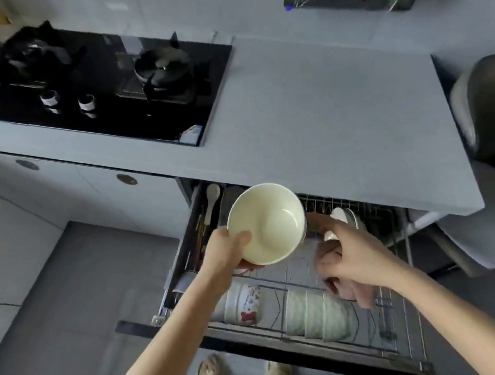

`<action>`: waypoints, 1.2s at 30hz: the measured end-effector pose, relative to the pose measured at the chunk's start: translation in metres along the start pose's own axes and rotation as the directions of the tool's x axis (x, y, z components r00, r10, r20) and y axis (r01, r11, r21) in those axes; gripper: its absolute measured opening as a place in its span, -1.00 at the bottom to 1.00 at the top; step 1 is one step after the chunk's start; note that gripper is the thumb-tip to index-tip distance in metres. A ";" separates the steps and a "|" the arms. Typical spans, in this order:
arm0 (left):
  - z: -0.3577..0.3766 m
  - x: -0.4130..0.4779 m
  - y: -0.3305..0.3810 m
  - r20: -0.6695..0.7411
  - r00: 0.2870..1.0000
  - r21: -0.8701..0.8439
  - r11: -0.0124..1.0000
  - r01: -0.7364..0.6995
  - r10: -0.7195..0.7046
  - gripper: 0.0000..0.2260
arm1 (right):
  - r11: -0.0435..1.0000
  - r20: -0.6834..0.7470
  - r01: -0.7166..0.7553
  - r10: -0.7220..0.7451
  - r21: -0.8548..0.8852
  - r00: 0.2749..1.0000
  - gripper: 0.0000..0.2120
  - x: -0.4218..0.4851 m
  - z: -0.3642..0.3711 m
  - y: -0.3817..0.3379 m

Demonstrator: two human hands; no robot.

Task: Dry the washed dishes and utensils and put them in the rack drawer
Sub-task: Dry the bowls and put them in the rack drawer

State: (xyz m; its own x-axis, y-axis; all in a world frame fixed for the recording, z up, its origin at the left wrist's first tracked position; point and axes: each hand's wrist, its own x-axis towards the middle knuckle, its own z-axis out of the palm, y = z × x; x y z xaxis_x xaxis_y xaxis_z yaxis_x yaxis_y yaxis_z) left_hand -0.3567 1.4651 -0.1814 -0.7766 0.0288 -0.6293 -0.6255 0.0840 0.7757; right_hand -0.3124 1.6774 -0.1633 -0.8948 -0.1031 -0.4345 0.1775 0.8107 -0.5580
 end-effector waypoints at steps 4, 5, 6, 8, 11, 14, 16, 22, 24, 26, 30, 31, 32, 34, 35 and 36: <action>0.037 0.025 -0.020 0.051 0.998 0.083 0.996 0.043 -0.047 -0.69 | 0.736 0.160 -0.148 0.054 0.661 0.986 -0.23 0.000 -0.001 0.018; 0.044 0.030 -0.023 0.060 0.996 0.103 0.993 0.052 -0.058 -0.69 | 0.634 0.142 -0.175 0.103 0.753 0.985 -0.28 0.002 0.001 0.022; 0.051 0.034 -0.027 0.076 0.995 0.119 0.991 0.062 -0.071 -0.69 | 0.575 0.124 -0.191 0.155 0.796 0.980 -0.33 0.004 0.004 0.027; 0.062 0.043 -0.032 0.130 0.987 0.153 0.986 0.072 -0.092 -0.69 | 0.508 0.101 -0.204 0.222 0.837 0.970 -0.40 0.006 0.008 0.037; 0.077 0.050 -0.033 0.314 0.933 0.290 0.954 0.080 -0.174 -0.68 | 0.548 0.052 -0.236 0.330 0.802 0.942 -0.46 0.003 0.009 0.055; 0.081 0.060 -0.036 0.471 0.831 0.440 0.895 0.068 -0.295 -0.61 | 0.655 -0.025 -0.306 0.444 0.691 0.896 -0.43 -0.008 0.004 0.082; 0.076 0.069 -0.042 0.433 0.850 0.407 0.906 0.114 -0.301 -0.60 | 0.794 -0.104 -0.420 0.510 0.439 0.854 -0.36 -0.016 0.004 0.106; 0.056 0.091 -0.063 0.201 0.911 0.384 0.885 0.265 -0.360 -0.76 | 0.723 -0.106 -0.669 0.661 -0.172 0.743 -0.31 -0.005 0.059 0.186; 0.051 0.095 -0.067 0.152 0.916 0.351 0.887 0.301 -0.371 -0.80 | 0.689 -0.068 -0.687 0.693 -0.231 0.718 -0.35 0.006 0.084 0.205; 0.047 0.097 -0.071 0.120 0.919 0.316 0.892 0.323 -0.375 -0.82 | 0.662 -0.036 -0.704 0.721 -0.257 0.692 -0.44 0.017 0.106 0.218; 0.037 0.100 -0.081 0.056 0.922 0.274 0.894 0.355 -0.384 -0.85 | 0.646 0.036 -0.721 0.751 -0.252 0.660 -0.50 0.036 0.140 0.239; 0.035 0.100 -0.082 0.035 0.921 0.271 0.891 0.365 -0.388 -0.85 | 0.644 0.062 -0.729 0.758 -0.232 0.649 -0.53 0.040 0.147 0.243; 0.032 0.101 -0.085 0.019 0.919 0.273 0.886 0.374 -0.394 -0.85 | 0.645 0.084 -0.735 0.761 -0.209 0.643 -0.57 0.043 0.151 0.243; 0.027 0.100 -0.089 -0.007 0.913 0.256 0.882 0.395 -0.407 -0.84 | 0.650 0.120 -0.744 0.760 -0.151 0.639 -0.59 0.048 0.160 0.243; 0.025 0.100 -0.091 -0.020 0.909 0.241 0.881 0.408 -0.415 -0.84 | 0.656 0.135 -0.746 0.755 -0.119 0.642 -0.58 0.049 0.164 0.243; 0.024 0.100 -0.092 -0.032 0.907 0.228 0.881 0.416 -0.420 -0.85 | 0.661 0.145 -0.746 0.748 -0.082 0.647 -0.56 0.050 0.167 0.243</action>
State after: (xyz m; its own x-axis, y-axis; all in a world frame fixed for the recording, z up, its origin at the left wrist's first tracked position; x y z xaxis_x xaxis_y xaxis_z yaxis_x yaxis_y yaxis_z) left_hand -0.3748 1.4836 -0.3166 -0.4440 -0.0409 -0.8951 -0.8565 0.3126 0.4106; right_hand -0.2456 1.7731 -0.4388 -0.3867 0.4564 -0.8014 0.7511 0.6600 0.0134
